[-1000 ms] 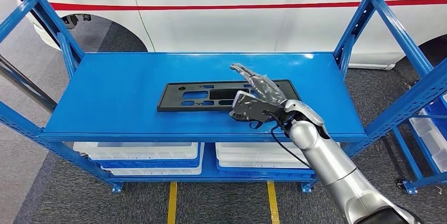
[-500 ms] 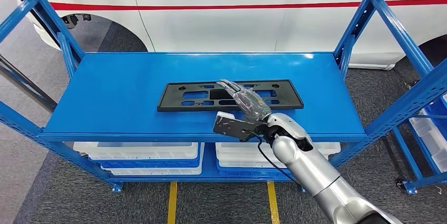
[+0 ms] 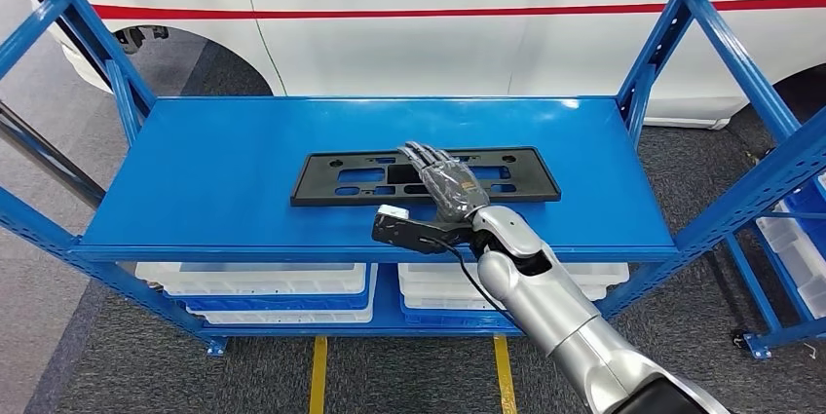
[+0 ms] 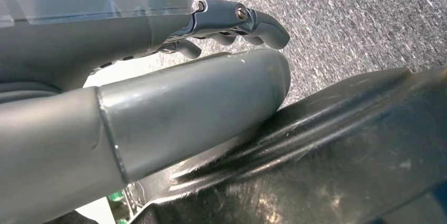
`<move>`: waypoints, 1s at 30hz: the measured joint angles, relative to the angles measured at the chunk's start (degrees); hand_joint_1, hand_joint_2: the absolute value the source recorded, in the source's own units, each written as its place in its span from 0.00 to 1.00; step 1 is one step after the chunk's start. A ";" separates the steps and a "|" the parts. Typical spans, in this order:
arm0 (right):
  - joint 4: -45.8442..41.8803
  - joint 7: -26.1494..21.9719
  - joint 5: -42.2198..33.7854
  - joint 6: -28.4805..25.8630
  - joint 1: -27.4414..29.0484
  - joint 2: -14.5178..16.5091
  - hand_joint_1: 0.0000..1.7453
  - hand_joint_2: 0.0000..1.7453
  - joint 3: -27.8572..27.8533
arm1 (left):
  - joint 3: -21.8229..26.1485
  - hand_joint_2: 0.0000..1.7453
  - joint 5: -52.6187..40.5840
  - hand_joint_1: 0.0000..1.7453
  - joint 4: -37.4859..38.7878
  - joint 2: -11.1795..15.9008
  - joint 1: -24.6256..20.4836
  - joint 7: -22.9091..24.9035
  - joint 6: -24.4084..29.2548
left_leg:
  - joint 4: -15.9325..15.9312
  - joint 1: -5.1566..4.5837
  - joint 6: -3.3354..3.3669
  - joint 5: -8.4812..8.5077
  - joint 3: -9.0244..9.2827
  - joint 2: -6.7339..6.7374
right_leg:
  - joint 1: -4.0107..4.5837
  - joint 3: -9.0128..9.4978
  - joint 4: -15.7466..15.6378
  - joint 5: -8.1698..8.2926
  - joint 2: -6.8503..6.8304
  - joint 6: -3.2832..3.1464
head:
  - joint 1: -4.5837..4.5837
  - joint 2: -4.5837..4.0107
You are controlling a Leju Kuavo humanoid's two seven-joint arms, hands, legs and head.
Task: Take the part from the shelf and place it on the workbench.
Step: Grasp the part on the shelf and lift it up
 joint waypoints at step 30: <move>26.11 11.41 23.35 -13.50 -6.56 3.04 0.99 1.00 -4.01 | -1.19 0.00 -2.45 0.00 0.08 0.00 -0.06 0.63 0.37 | 0.03 -0.01 -0.01 0.01 -0.01 0.00 | -0.01 -0.02 -0.03 0.00 0.01 0.00 | 0.00 -0.01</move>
